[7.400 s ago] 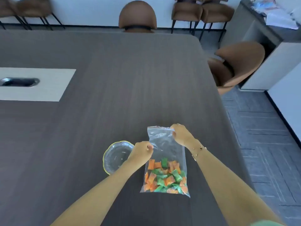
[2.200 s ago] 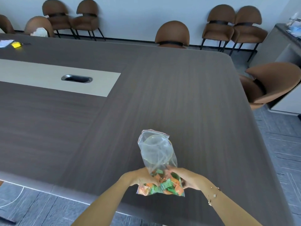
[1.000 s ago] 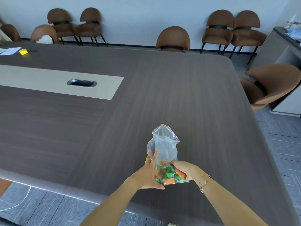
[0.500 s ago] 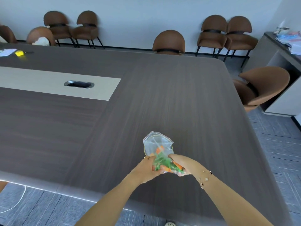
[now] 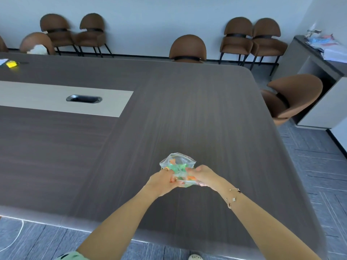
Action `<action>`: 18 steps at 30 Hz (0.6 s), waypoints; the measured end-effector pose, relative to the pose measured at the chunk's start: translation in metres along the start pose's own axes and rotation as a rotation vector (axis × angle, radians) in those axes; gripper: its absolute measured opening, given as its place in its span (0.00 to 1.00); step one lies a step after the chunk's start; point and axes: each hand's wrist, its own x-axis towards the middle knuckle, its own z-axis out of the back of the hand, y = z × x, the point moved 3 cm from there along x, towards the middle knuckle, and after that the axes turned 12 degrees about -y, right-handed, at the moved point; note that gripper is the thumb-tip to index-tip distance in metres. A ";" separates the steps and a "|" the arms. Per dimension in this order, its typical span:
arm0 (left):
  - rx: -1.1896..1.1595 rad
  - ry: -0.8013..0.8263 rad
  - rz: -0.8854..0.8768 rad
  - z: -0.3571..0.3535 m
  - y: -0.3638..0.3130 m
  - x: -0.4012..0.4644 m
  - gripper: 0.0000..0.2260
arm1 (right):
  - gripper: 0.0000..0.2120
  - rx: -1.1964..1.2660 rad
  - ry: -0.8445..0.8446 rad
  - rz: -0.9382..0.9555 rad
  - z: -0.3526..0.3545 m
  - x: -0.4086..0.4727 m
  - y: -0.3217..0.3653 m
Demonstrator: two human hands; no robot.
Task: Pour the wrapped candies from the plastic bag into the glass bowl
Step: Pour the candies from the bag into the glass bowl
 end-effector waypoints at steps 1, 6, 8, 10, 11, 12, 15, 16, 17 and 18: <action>0.008 -0.001 0.009 0.000 0.001 0.001 0.18 | 0.22 -0.035 -0.004 0.071 0.001 -0.003 0.004; -0.015 0.012 0.009 0.000 0.008 0.008 0.23 | 0.09 -0.145 0.098 0.273 0.002 -0.009 0.012; -0.013 0.025 -0.005 0.002 0.008 0.010 0.27 | 0.16 -0.140 0.129 0.324 0.010 -0.016 0.017; -0.068 0.029 0.008 0.002 0.010 0.012 0.33 | 0.18 -0.146 0.164 0.352 0.016 -0.019 0.016; -0.066 0.046 0.012 0.002 0.012 0.014 0.35 | 0.19 -0.149 0.160 0.346 0.018 -0.016 0.014; -0.034 0.063 0.008 0.002 0.014 0.014 0.36 | 0.19 -0.144 0.138 0.335 0.018 -0.010 0.011; 0.079 0.111 -0.013 0.000 0.016 0.019 0.25 | 0.16 -0.202 0.014 0.355 0.017 0.001 0.009; 0.095 0.110 -0.023 -0.002 0.015 0.021 0.21 | 0.13 -0.202 -0.010 0.369 0.016 0.005 0.008; 0.114 0.124 -0.020 -0.001 0.014 0.023 0.18 | 0.09 -0.231 -0.022 0.403 0.014 0.006 0.007; 0.132 0.134 -0.019 -0.002 0.014 0.025 0.17 | 0.09 -0.279 -0.038 0.450 0.013 0.007 0.007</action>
